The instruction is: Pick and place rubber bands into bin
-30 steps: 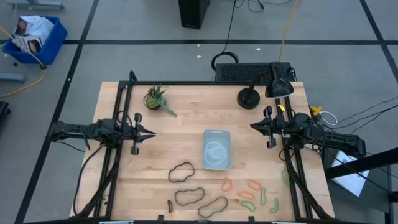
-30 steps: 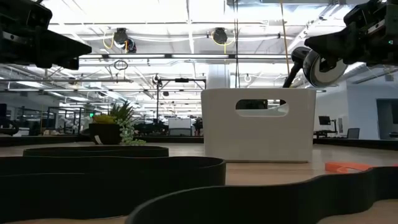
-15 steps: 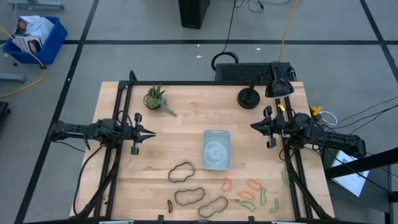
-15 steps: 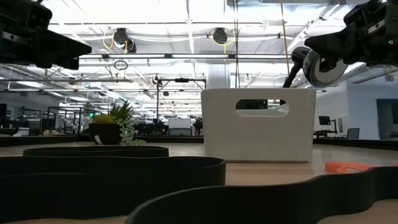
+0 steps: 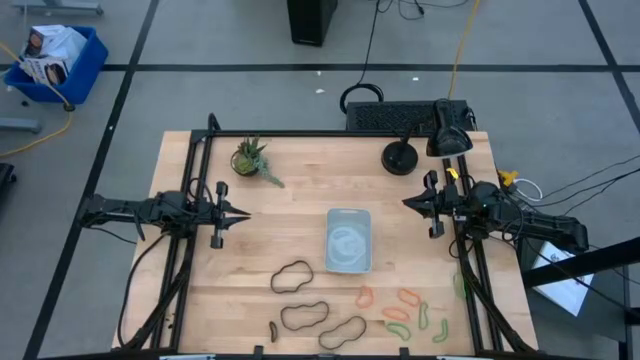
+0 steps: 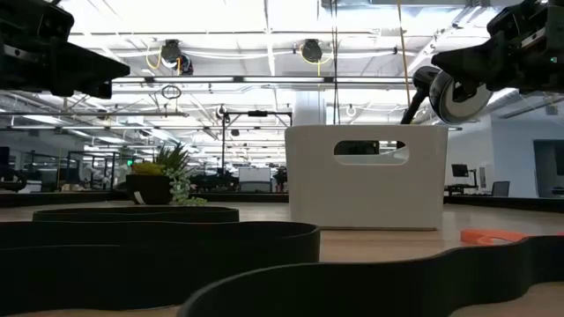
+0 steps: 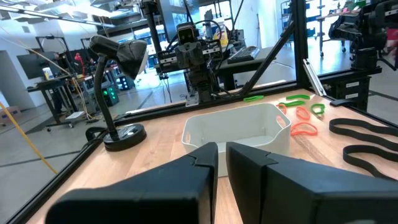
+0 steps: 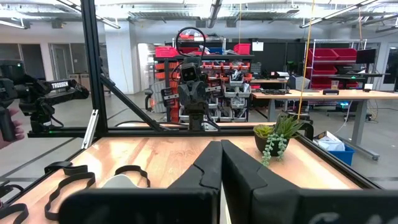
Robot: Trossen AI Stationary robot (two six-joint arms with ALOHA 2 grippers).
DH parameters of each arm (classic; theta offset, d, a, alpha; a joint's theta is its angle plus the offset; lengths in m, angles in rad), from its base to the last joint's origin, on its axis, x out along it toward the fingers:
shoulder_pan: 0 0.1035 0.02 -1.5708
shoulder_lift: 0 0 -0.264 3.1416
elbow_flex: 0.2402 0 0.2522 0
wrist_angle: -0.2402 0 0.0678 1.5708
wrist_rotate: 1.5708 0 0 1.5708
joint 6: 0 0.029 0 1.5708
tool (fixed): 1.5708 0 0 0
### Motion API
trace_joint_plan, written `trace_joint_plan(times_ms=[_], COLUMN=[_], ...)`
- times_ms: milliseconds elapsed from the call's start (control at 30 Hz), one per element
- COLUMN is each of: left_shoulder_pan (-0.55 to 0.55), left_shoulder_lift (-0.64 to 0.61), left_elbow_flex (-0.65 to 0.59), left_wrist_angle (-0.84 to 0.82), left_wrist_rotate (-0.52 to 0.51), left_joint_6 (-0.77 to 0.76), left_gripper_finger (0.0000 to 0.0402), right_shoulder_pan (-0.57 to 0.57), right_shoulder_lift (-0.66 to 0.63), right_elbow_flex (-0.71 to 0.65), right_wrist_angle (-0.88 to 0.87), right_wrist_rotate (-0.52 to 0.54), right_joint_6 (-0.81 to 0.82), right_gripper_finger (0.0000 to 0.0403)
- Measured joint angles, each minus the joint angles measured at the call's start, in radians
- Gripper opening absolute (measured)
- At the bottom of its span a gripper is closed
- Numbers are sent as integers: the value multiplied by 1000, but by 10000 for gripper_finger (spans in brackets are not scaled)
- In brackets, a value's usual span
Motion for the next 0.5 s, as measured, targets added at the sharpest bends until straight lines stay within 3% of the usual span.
trace_joint_plan(times_ms=[267,500], left_shoulder_pan=[0,0], left_shoulder_lift=[0,0], left_elbow_flex=[0,0], left_wrist_angle=[30,60], left_wrist_rotate=[0,0], left_joint_6=[3,-87], left_gripper_finger=[42,42], right_shoulder_pan=[0,0], right_shoulder_lift=[0,0], right_elbow_flex=[0,0], right_wrist_angle=[0,0], right_wrist_rotate=[0,0], right_joint_6=[0,0], right_gripper_finger=[0,0])
